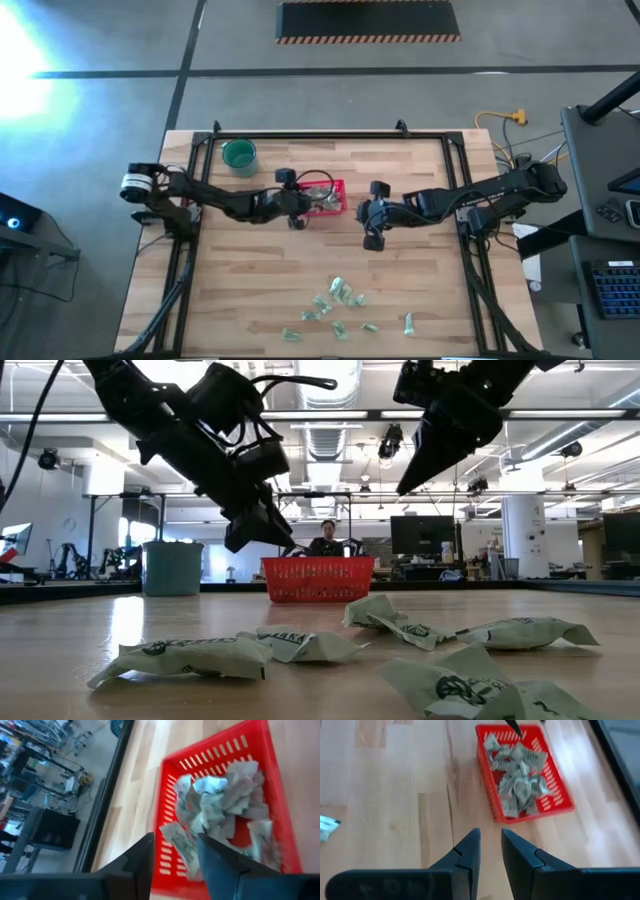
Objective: Pick and place items into bin
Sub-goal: Put the stevia packet into the red bin
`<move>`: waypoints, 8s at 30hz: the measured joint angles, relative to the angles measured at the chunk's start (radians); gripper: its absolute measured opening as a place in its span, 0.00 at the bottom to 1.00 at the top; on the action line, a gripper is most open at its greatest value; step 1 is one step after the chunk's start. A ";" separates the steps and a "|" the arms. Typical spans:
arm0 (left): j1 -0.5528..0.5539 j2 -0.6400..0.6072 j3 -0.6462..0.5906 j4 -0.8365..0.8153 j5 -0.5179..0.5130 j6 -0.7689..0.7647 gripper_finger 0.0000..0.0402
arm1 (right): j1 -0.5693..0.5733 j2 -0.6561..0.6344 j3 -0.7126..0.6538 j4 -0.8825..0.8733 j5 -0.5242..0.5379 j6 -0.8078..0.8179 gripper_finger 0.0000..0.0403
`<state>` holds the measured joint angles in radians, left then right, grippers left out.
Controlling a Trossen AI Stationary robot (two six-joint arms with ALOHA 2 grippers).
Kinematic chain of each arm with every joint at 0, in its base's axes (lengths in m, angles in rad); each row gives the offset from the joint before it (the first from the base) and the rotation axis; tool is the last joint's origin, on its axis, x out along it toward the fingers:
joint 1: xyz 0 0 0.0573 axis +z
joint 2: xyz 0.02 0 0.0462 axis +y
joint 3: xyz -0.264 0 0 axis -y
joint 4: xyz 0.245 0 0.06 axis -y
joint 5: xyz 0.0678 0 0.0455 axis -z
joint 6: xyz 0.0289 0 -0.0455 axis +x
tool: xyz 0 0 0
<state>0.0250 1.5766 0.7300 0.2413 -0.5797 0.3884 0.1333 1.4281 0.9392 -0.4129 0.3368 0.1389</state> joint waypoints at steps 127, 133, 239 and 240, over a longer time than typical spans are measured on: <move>-0.158 -0.296 -0.099 -0.251 0.027 -0.168 0.34 | 0.812 0.356 0.068 -0.103 -0.120 1.586 0.45; -0.158 -0.296 -0.099 -0.251 0.027 -0.168 0.34 | 0.805 0.375 0.069 -0.097 -0.129 1.585 0.46; -0.165 -0.296 -0.115 -0.380 0.426 -0.403 0.34 | -0.325 0.190 -0.012 0.427 -0.156 -0.273 0.37; -0.168 -0.296 -0.115 -0.378 0.499 -0.400 0.34 | -0.318 0.177 -0.012 0.393 -0.157 -0.273 0.37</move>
<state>-0.1434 1.2804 0.6147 -0.1372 -0.0811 -0.0118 -0.1852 1.6055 0.9272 -0.0200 0.1796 -0.1343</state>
